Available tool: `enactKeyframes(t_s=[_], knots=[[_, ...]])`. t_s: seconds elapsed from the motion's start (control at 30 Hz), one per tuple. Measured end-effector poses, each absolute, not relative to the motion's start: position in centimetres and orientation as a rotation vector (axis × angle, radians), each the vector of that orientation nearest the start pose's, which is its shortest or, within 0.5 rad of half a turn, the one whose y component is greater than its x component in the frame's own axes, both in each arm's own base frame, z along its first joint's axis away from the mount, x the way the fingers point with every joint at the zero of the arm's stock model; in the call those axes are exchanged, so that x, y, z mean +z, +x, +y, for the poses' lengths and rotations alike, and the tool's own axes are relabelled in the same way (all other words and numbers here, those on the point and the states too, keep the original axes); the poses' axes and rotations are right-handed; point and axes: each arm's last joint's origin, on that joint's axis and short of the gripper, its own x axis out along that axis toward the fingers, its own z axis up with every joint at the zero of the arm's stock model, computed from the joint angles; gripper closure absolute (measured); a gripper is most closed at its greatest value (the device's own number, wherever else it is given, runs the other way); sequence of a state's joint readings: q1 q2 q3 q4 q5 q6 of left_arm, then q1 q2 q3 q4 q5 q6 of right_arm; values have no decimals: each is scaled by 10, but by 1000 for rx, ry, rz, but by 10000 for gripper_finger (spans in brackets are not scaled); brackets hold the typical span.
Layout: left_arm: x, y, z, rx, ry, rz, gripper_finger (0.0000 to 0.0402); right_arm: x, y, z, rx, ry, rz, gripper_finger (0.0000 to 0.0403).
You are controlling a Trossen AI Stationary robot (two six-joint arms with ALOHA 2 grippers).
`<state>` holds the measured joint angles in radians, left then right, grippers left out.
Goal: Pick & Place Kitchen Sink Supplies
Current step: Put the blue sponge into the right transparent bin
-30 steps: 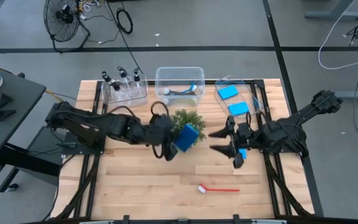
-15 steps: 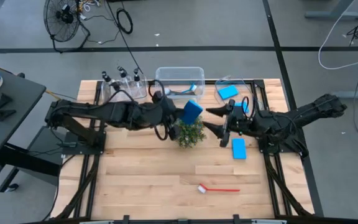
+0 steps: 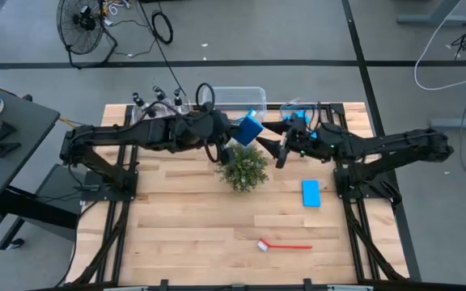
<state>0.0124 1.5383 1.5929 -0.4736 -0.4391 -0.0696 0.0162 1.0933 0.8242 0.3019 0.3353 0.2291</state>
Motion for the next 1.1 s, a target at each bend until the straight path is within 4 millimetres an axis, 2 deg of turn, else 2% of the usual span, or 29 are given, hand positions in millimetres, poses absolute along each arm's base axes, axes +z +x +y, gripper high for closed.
enactKeyframes(t_s=[0.13,0.4,0.63,0.83,1.1], knots=[[402,338,30,459,19,407,400,327,256,-16,-321,230,-61,121],[393,336,53,443,29,465,400,323,273,-30,-294,286,-161,129],[392,333,66,454,42,485,400,320,276,-42,-329,375,-183,148],[392,332,73,452,39,488,400,319,275,-46,-343,385,-186,193],[392,332,74,399,26,487,399,319,275,-46,-346,385,-184,280]])
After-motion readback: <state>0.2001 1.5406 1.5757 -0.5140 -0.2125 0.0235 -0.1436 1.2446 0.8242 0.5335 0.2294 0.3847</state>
